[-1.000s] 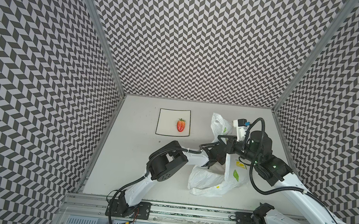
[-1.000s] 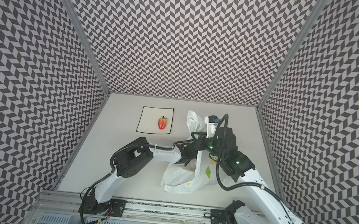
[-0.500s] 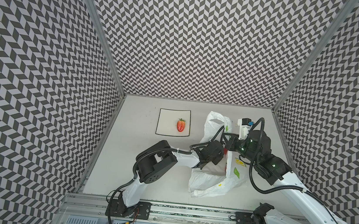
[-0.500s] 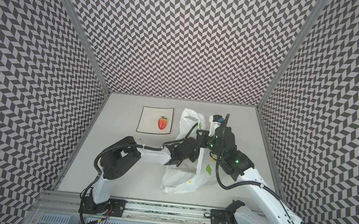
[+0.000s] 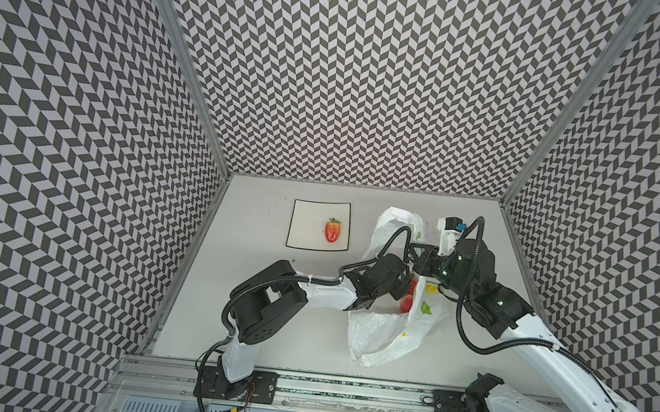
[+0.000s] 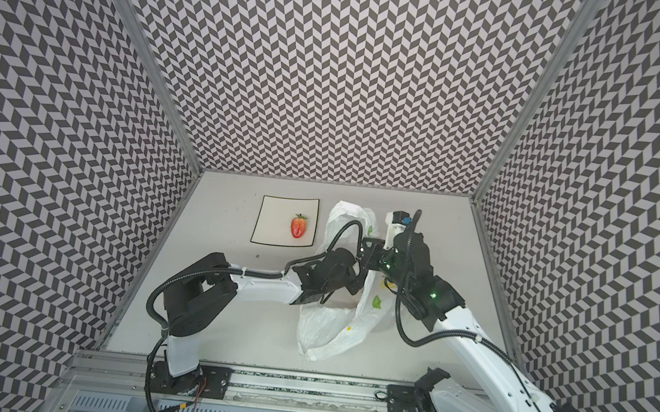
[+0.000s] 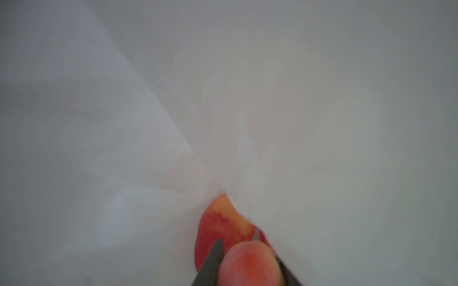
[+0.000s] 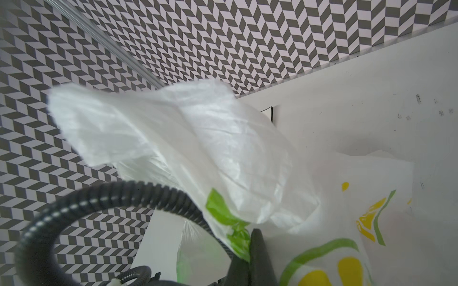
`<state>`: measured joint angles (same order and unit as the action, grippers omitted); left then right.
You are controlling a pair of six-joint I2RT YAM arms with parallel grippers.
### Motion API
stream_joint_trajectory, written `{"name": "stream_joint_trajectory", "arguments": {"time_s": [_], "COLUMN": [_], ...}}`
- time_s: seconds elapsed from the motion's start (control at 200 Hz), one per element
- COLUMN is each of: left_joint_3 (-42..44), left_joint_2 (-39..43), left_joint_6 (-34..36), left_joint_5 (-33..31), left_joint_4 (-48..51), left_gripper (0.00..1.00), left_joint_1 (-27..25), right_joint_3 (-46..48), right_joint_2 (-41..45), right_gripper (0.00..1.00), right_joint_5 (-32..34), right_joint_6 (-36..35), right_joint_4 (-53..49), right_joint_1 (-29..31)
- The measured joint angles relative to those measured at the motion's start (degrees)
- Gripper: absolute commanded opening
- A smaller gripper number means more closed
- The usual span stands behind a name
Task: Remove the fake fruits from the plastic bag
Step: 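Close the left gripper on a fake peach and lift it out of the bag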
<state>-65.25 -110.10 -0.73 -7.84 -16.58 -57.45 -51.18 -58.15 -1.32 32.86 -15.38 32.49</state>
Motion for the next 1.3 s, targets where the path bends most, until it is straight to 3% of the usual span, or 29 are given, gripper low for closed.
{"name": "stream_joint_trajectory", "arguments": {"time_s": [0.426, 0.771, 1.031, 1.297], "left_joint_3": [9.05, 13.07, 16.55, 22.71], "left_joint_2": [4.7, 15.78, 23.06, 36.04], "left_joint_6": [5.09, 4.79, 2.73, 0.57], "left_joint_5": [-1.11, -0.87, -2.21, -3.45], "left_joint_4": [-3.21, -10.43, -10.78, -10.08], "left_gripper": [0.21, 0.21, 0.2, 0.21], "left_joint_1": [-0.04, -0.33, -0.5, -1.95], "right_joint_3": [-0.98, 4.04, 4.96, 4.96], "right_joint_2": [-0.07, 0.35, 3.17, 3.08], "right_gripper": [0.0, 0.0, 0.0, 0.0], "right_joint_5": [12.09, 11.02, 10.27, 9.01], "right_joint_6": [-0.52, -0.46, -0.35, -0.33], "right_joint_4": [-0.42, -0.44, -0.33, -0.31], "right_joint_1": [0.0, 0.0, 0.0, 0.0]}}
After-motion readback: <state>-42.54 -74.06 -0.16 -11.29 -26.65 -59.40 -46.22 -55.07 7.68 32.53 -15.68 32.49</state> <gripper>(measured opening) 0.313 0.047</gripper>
